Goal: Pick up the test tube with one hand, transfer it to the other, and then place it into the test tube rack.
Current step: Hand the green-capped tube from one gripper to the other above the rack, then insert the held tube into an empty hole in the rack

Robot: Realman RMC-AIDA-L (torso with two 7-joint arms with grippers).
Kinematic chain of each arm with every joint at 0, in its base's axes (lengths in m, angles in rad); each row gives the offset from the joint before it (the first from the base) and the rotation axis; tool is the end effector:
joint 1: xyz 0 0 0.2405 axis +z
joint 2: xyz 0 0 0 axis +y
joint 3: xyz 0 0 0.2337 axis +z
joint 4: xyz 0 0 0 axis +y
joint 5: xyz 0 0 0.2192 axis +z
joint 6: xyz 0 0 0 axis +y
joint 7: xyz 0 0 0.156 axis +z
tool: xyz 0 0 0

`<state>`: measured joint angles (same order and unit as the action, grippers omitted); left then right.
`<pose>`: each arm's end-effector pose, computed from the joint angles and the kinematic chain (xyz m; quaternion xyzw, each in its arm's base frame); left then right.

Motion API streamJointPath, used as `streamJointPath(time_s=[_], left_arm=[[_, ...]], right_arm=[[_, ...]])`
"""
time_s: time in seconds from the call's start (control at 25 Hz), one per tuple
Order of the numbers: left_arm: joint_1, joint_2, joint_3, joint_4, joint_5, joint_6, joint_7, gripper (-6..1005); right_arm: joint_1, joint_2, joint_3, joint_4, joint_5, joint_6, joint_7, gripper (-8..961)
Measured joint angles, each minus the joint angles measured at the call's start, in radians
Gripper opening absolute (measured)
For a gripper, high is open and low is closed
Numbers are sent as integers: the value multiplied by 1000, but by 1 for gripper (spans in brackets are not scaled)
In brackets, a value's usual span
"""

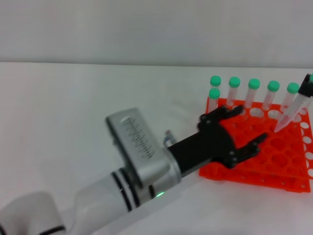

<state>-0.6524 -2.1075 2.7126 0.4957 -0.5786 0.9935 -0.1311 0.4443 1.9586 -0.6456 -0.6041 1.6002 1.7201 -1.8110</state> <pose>-0.1296 0.3070 -0.1521 -0.8927 -0.0341 -0.3581 0.2714 0.2450 0.3297 0.0913 -0.8613 0.1719 0.4261 0.2169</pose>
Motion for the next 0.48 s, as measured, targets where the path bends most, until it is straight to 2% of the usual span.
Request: streamJointPath(time_s=[0.2,0.36,0.48], left_arm=[[155,5,-1,1,-108,164,135,724],[283,8,-1,-36,-225,324,151,810],[349,10,-1,-86,-296,386,143,856]], right_arm=[[0,7,54,7,0,-30,-30,228],[17,31,61,4,0,-76,-64,232],[45,51,54,10,0,-107,-101,236]])
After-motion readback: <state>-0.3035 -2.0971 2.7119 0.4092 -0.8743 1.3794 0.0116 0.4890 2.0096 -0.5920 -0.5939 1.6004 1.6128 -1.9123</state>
